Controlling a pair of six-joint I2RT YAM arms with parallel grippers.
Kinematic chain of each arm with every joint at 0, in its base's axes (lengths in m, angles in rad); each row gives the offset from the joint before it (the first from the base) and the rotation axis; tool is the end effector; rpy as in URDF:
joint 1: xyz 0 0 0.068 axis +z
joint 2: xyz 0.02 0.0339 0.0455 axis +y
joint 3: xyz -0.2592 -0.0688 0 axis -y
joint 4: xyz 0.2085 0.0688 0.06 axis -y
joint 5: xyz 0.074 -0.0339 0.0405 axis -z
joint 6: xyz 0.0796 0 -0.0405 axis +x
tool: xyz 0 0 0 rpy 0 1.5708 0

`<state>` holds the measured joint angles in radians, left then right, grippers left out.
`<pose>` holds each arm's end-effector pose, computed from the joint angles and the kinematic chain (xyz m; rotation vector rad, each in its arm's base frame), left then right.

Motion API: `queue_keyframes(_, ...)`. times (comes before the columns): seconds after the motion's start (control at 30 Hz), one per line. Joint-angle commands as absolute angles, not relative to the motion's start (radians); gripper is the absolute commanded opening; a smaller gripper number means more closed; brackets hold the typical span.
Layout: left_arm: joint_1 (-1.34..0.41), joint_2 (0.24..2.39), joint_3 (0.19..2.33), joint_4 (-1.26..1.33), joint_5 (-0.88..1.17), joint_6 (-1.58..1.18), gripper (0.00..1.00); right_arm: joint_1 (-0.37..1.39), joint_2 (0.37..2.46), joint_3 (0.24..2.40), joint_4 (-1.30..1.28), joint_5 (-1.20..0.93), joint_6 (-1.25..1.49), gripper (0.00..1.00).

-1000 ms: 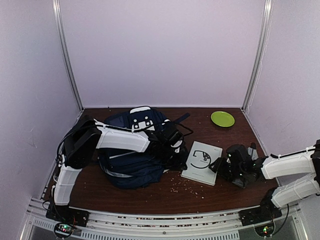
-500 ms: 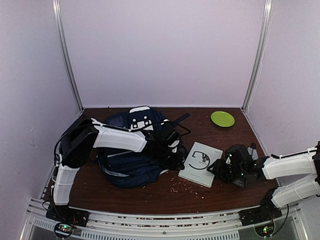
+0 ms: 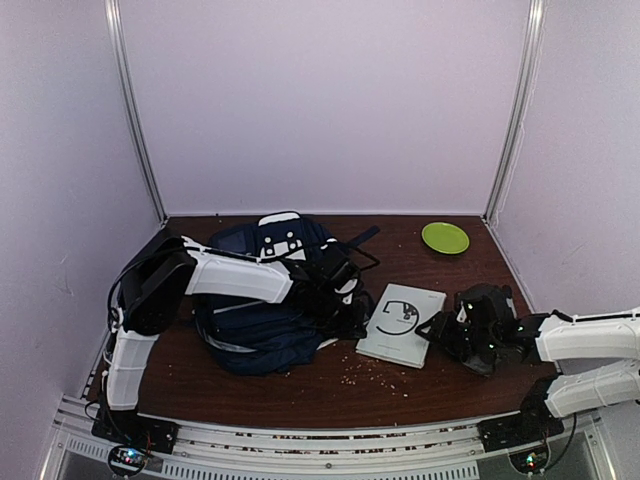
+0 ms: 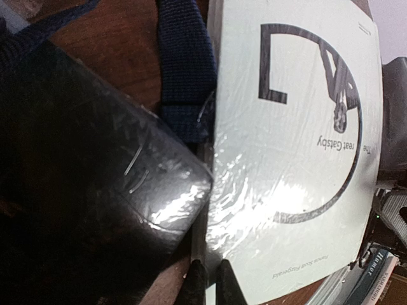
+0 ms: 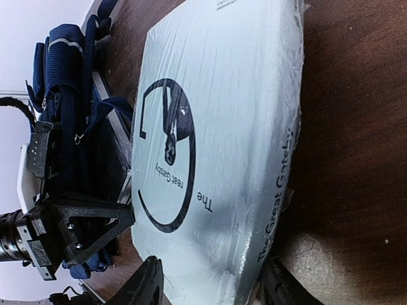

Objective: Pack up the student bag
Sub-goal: Pick up the book from the center of the board.

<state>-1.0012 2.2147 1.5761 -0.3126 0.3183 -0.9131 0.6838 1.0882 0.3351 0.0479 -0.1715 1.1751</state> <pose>0.2301 -0.4056 0.1229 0.2731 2.8546 -1.0142 0.1534 0.1425 0.1455 0.5209 2.4933 1.0731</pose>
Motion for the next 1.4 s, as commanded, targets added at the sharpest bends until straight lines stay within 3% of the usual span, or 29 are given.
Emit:
queue_keyframes(0.0,-1.046,2.230,1.568,-0.157,0.398,-0.914,0.08,0.732,1.089,0.396,0.481,-0.397,1.214,0.51)
queue_keyframes(0.57,-1.045,2.232,1.568,-0.149,0.408,-0.916,0.07,0.746,1.106,0.411,0.627,-0.402,1.277,0.51)
queue_keyframes(0.9,-1.063,2.216,1.610,-0.221,0.386,-0.861,0.05,0.748,1.063,0.430,0.259,-0.330,1.150,0.51)
queue_keyframes(1.37,-1.137,2.114,1.517,-0.372,0.337,-0.727,0.03,0.907,1.180,0.350,0.249,-0.251,1.176,0.50)
